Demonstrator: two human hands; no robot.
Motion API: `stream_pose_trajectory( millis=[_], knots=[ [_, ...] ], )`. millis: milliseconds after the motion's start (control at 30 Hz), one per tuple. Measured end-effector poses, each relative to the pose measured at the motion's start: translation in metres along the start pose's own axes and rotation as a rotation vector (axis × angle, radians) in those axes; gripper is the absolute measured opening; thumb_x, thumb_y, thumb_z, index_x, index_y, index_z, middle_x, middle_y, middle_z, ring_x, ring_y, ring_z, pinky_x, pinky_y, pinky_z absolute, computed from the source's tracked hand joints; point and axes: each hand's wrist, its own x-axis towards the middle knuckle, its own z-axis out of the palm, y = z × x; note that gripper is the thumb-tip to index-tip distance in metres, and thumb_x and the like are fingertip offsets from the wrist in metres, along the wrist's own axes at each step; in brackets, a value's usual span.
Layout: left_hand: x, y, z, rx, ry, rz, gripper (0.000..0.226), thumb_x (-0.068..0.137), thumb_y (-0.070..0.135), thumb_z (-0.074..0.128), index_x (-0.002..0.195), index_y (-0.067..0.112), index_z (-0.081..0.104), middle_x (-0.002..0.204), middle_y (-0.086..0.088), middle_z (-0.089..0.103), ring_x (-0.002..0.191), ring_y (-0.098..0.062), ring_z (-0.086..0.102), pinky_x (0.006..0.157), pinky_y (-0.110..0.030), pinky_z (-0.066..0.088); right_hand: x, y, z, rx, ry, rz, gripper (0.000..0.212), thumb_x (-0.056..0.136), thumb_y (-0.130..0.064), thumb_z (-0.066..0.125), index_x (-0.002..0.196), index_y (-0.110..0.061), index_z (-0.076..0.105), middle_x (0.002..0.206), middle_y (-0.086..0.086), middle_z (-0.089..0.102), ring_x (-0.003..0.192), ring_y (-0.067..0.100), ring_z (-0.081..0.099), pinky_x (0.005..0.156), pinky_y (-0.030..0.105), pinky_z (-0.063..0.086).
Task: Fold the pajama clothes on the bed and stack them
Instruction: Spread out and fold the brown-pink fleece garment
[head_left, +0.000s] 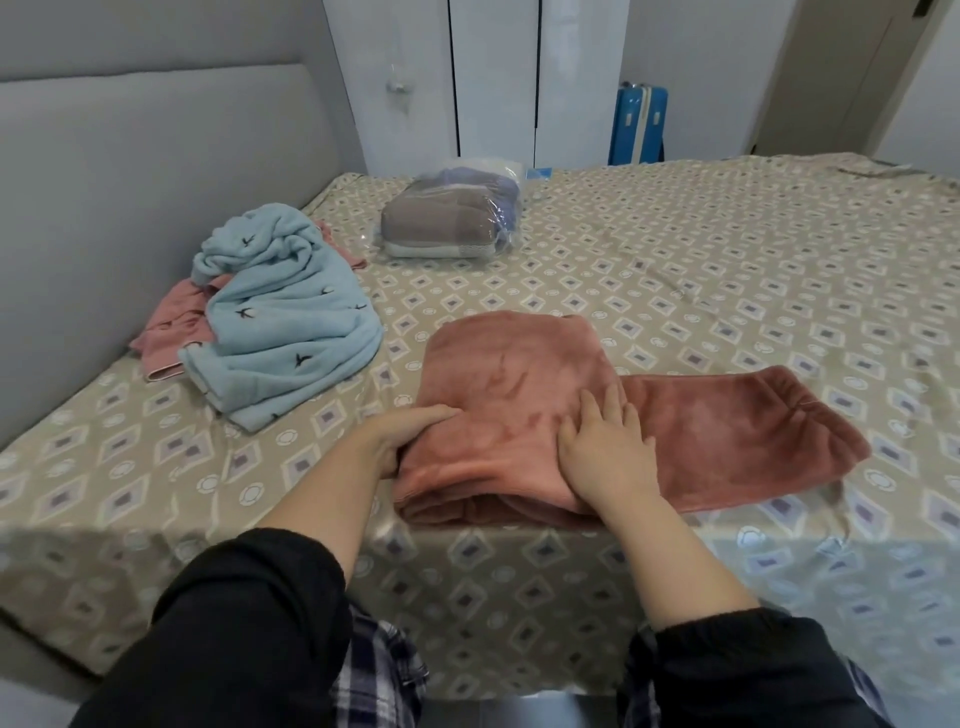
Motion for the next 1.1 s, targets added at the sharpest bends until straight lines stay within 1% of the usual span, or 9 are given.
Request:
stream_pose_trajectory(
  millis=[200, 433, 600, 700, 767, 867, 967, 1033, 1100],
  knots=[
    [-0.035, 0.022, -0.02, 0.034, 0.203, 0.158, 0.042, 0.081, 0.011, 0.071, 0.121, 0.002, 0.062, 0.106, -0.014, 0.068, 0.089, -0.024, 0.065, 0.076, -0.032, 0.054, -0.006, -0.029, 0.005, 0.073, -0.072, -0.062, 0.06, 0.098, -0.046, 0.025, 0.151, -0.018, 0.021, 0.16, 0.014, 0.006, 0.146, 0.034, 0.009, 0.116, 0.05, 0.019],
    [-0.087, 0.055, -0.041, 0.168, 0.381, 0.265, 0.063, 0.068, 0.023, 0.083, 0.125, 0.011, 0.058, 0.118, -0.01, 0.065, 0.103, -0.027, 0.063, 0.091, -0.04, 0.053, -0.013, -0.078, 0.011, 0.261, -0.193, -0.176, 0.055, 0.1, -0.036, 0.03, 0.149, -0.013, 0.026, 0.157, 0.016, 0.017, 0.143, 0.034, 0.019, 0.115, 0.044, 0.022],
    [-0.1, 0.096, 0.004, 0.159, 0.281, 0.383, 0.066, 0.08, 0.029, 0.075, 0.137, 0.015, 0.045, 0.123, -0.008, 0.061, 0.1, -0.024, 0.064, 0.082, -0.037, 0.056, 0.0, -0.031, -0.038, 0.596, -0.312, -0.193, 0.043, 0.102, -0.035, 0.038, 0.138, -0.015, 0.047, 0.138, 0.007, 0.052, 0.128, 0.026, 0.047, 0.104, 0.036, 0.036],
    [-0.107, 0.12, 0.051, 0.147, 0.137, 0.393, 0.064, 0.089, 0.031, 0.064, 0.143, 0.023, 0.031, 0.123, -0.012, 0.059, 0.098, -0.024, 0.066, 0.066, -0.031, 0.056, 0.019, 0.021, -0.077, 0.972, -0.319, 0.005, 0.045, 0.1, -0.036, 0.043, 0.138, -0.013, 0.044, 0.139, 0.005, 0.049, 0.127, 0.023, 0.048, 0.104, 0.041, 0.038],
    [-0.108, 0.13, 0.084, 0.108, -0.035, 0.409, 0.065, 0.091, 0.028, 0.061, 0.146, 0.026, 0.026, 0.133, -0.021, 0.052, 0.109, -0.03, 0.062, 0.069, -0.033, 0.056, 0.029, 0.055, -0.107, 1.153, -0.275, 0.097, 0.044, 0.1, -0.036, 0.043, 0.135, -0.01, 0.045, 0.136, 0.011, 0.05, 0.115, 0.024, 0.056, 0.097, 0.039, 0.045],
    [-0.097, 0.125, 0.129, -0.024, -0.248, 0.45, 0.069, 0.093, 0.019, 0.06, 0.15, 0.029, 0.022, 0.129, -0.001, 0.054, 0.121, -0.021, 0.052, 0.093, -0.036, 0.046, 0.038, 0.099, -0.146, 1.277, -0.163, 0.194, 0.043, 0.101, -0.04, 0.035, 0.131, -0.011, 0.046, 0.115, 0.016, 0.057, 0.09, 0.024, 0.059, 0.075, 0.037, 0.048],
    [-0.071, 0.098, 0.151, 0.118, -0.003, 0.506, 0.077, 0.089, 0.014, 0.062, 0.153, 0.021, 0.019, 0.148, -0.006, 0.041, 0.127, -0.021, 0.047, 0.097, -0.03, 0.038, 0.048, 0.134, -0.162, 1.179, -0.073, 0.288, 0.055, 0.098, -0.047, 0.039, 0.139, -0.012, 0.04, 0.131, 0.014, 0.052, 0.114, 0.029, 0.055, 0.094, 0.041, 0.046],
    [-0.054, 0.072, 0.152, 0.155, 0.157, 0.368, 0.081, 0.089, 0.023, 0.064, 0.154, 0.018, 0.015, 0.153, -0.008, 0.034, 0.132, -0.027, 0.042, 0.093, -0.031, 0.036, 0.049, 0.15, -0.159, 0.918, -0.006, 0.33, 0.06, 0.094, -0.051, 0.044, 0.139, -0.011, 0.045, 0.14, 0.014, 0.047, 0.124, 0.031, 0.049, 0.107, 0.045, 0.038],
    [-0.041, 0.046, 0.154, 0.021, 0.09, 0.161, 0.078, 0.088, 0.038, 0.065, 0.151, 0.016, 0.024, 0.15, -0.009, 0.037, 0.13, -0.029, 0.045, 0.098, -0.034, 0.039, 0.046, 0.158, -0.148, 0.704, 0.012, 0.282, 0.054, 0.093, -0.049, 0.046, 0.13, -0.011, 0.054, 0.132, 0.015, 0.055, 0.117, 0.033, 0.054, 0.103, 0.046, 0.042]
  ],
)
